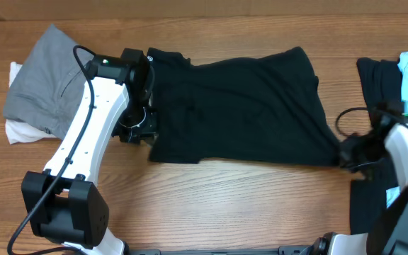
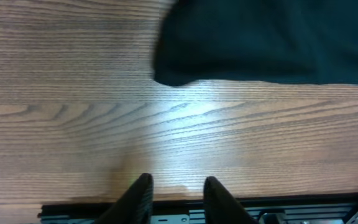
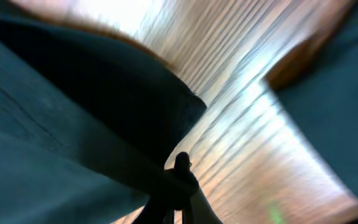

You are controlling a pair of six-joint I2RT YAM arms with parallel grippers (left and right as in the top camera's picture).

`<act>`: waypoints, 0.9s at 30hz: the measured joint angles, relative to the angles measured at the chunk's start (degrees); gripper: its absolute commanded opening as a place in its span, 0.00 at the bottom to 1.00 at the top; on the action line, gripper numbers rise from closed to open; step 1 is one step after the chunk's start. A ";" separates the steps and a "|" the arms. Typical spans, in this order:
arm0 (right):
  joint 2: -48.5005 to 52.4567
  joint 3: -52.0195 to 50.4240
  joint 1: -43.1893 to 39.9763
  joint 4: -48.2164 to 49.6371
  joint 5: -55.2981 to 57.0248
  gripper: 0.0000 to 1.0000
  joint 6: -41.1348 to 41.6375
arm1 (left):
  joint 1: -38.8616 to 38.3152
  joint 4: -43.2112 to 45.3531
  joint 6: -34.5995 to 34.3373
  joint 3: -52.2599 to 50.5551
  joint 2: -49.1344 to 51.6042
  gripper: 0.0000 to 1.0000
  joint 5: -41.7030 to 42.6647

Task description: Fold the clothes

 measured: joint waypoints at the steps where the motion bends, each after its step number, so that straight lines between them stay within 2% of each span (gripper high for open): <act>1: -0.63 1.09 -0.81 -0.39 0.57 0.04 -0.20 | -0.02 0.28 -0.04 -0.55 0.00 0.45 0.22; 5: -2.49 3.19 -2.82 -0.52 1.03 0.04 -0.92 | -0.33 4.33 -0.09 -6.29 0.00 0.54 2.80; 9: -2.56 3.23 -2.34 -0.72 0.98 0.04 -1.31 | -0.90 12.39 -0.09 -15.08 0.04 0.60 7.78; 13: -2.56 3.26 -1.84 -0.57 0.98 0.04 -1.51 | -1.09 20.31 -0.07 -22.99 0.11 0.57 12.70; 17: -2.56 3.26 -1.66 -0.39 1.01 0.04 -1.51 | -1.14 26.95 -0.09 -27.58 0.20 0.52 14.21; 22: -2.56 3.26 -1.66 -0.35 1.01 0.04 -1.53 | -1.14 30.23 -0.13 -29.27 0.20 0.56 11.30; 27: -2.56 3.26 -1.68 -0.17 0.98 0.04 -1.53 | -1.14 36.26 -0.42 -32.22 0.20 0.51 8.22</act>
